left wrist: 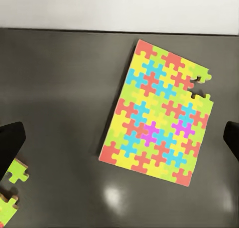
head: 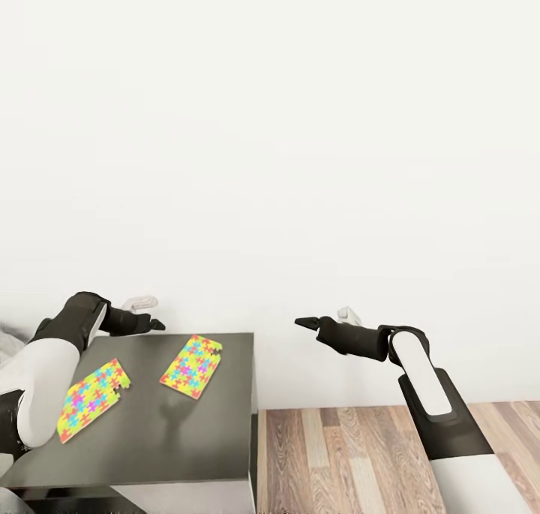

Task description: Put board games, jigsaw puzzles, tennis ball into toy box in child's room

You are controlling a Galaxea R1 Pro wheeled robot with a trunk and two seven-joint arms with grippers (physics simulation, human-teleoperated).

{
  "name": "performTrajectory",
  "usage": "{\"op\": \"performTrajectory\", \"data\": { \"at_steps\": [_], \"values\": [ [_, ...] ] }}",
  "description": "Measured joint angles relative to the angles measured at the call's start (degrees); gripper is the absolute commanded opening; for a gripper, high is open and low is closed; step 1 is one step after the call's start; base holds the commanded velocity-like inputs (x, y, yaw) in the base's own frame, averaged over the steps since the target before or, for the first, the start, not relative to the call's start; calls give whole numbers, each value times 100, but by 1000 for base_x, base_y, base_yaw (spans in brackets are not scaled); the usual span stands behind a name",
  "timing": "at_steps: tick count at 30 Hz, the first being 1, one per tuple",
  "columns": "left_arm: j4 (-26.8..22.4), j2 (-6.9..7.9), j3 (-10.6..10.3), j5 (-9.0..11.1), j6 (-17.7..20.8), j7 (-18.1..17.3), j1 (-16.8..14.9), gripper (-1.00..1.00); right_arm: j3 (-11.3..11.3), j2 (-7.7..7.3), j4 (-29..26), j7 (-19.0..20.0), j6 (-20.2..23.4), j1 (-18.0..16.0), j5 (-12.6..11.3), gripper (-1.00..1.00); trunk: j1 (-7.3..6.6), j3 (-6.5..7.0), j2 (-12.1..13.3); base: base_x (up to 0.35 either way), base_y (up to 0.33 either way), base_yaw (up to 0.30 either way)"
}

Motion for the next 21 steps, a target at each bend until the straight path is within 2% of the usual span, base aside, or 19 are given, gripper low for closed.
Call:
{"op": "performTrajectory", "data": {
  "at_steps": [21],
  "values": [
    [0,-53,5,14,-420,-77,0,100,8,-6,3,-7,0,37,0,100,0,-193,0,0,0,67]
  ]
}}
